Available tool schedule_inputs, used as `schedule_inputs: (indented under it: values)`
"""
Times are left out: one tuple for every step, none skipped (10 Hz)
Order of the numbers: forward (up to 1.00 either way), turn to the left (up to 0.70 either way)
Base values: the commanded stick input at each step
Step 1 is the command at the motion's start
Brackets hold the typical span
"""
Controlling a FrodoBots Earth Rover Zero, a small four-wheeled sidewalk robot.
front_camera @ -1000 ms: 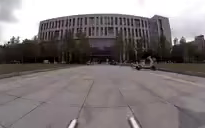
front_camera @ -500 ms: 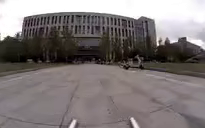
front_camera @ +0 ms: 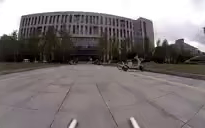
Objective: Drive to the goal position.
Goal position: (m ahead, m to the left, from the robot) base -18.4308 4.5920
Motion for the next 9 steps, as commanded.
schedule_inputs:
  values:
    - [1.00, 0.00]
    - [1.00, 0.00]
    - [1.00, 0.00]
    - [1.00, 0.00]
    - [1.00, 0.00]
    - [1.00, 0.00]
    - [1.00, 0.00]
    - [1.00, 0.00]
    - [1.00, 0.00]
